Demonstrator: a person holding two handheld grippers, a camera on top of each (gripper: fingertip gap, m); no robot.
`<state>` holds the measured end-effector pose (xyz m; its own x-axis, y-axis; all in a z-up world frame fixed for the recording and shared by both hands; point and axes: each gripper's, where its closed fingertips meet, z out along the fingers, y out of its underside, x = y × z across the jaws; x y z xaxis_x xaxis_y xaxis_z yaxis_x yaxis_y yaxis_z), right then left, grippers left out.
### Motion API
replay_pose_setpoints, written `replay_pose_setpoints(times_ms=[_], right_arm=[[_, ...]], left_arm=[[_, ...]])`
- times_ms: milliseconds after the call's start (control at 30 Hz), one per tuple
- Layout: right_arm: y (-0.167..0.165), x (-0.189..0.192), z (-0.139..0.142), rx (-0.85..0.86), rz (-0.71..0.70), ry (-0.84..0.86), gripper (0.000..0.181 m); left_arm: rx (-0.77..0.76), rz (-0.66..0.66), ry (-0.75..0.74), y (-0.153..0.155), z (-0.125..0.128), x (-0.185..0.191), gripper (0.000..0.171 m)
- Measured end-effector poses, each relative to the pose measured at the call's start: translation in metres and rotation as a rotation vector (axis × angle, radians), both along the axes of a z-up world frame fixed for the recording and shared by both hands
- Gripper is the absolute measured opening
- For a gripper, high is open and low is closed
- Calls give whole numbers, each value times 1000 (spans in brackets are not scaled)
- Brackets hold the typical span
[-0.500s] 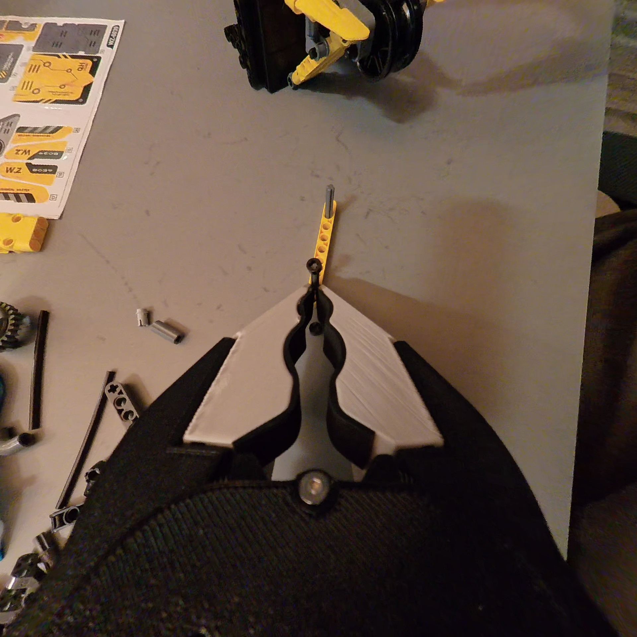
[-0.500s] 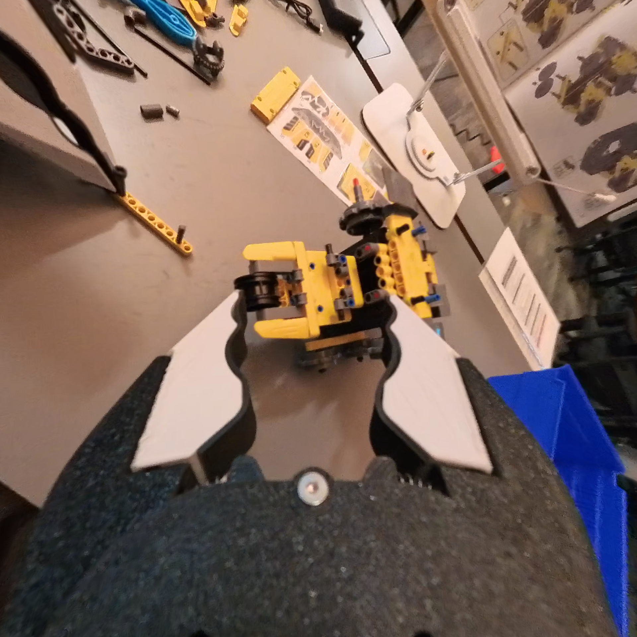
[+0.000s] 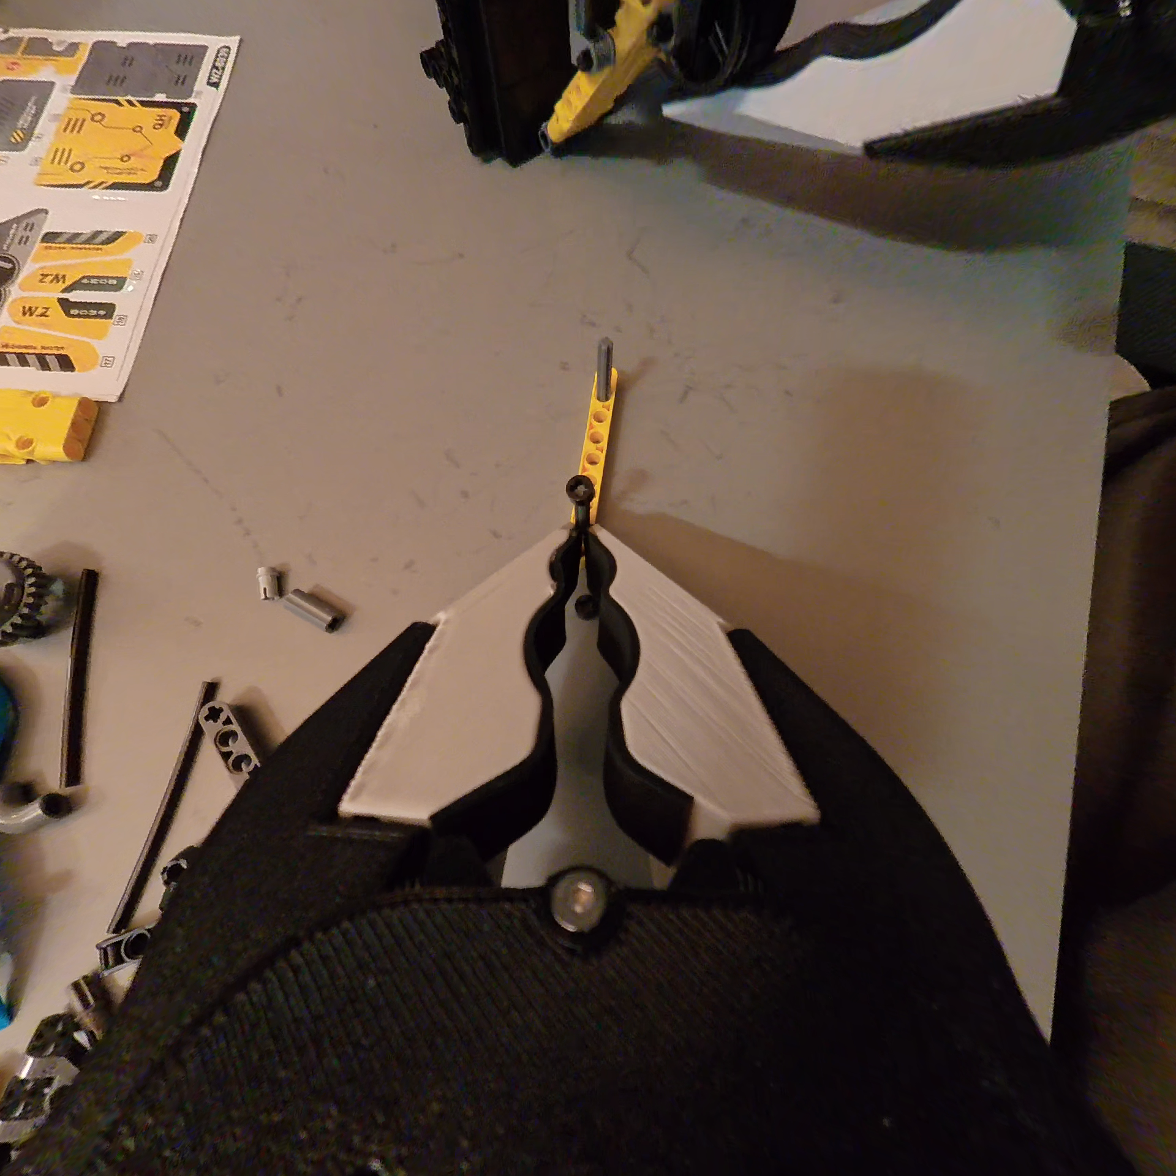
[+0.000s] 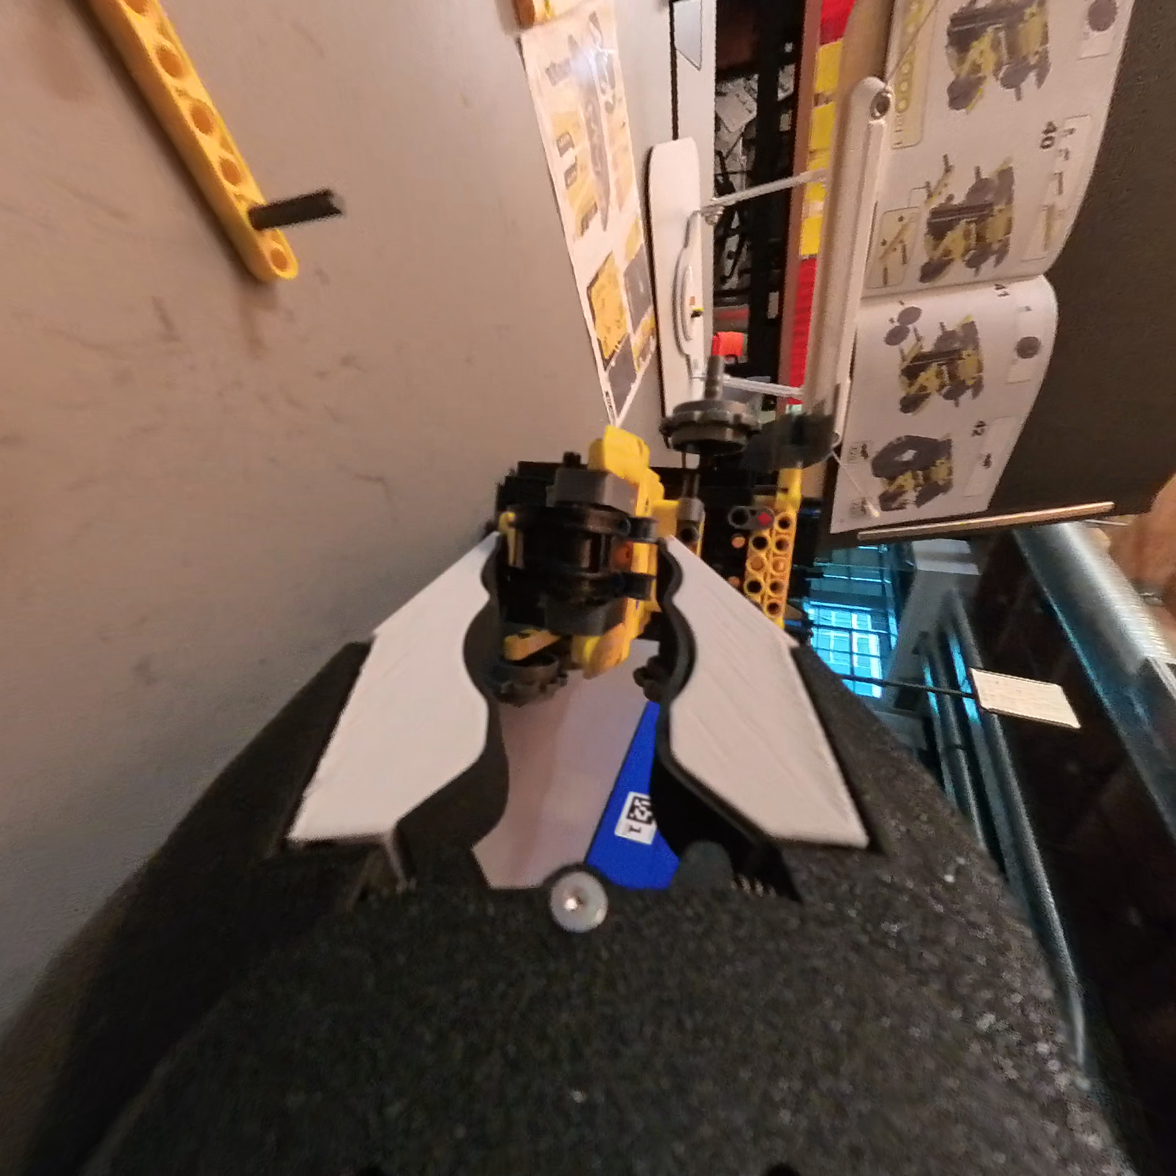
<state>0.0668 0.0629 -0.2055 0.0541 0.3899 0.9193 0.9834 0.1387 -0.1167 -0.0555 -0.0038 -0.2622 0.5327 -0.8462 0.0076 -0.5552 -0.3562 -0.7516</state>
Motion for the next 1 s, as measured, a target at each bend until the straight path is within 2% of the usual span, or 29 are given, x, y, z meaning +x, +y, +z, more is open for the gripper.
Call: replay_pose_setpoints(times_ms=[267, 467, 600, 767, 867, 933, 1000], right_arm=[[29, 16, -2, 22, -75, -49, 45], [64, 34, -8, 43, -164, -72, 46], [77, 33, -8, 37, -179, -61, 46], [72, 30, -6, 27, -165, -56, 47], [55, 19, 3, 8, -100, -11, 47], [40, 6, 8, -53, -40, 58, 47], [20, -14, 9, -198, 37, 167, 49]], left_arm=[[11, 0, 7, 0, 0, 0, 1], [11, 0, 7, 0, 0, 0, 1], [7, 0, 4, 0, 0, 0, 1], [1, 1, 1, 0, 0, 0, 1], [-5, 0, -3, 0, 0, 0, 1], [-7, 0, -4, 0, 0, 0, 1], [-6, 0, -3, 0, 0, 0, 1]])
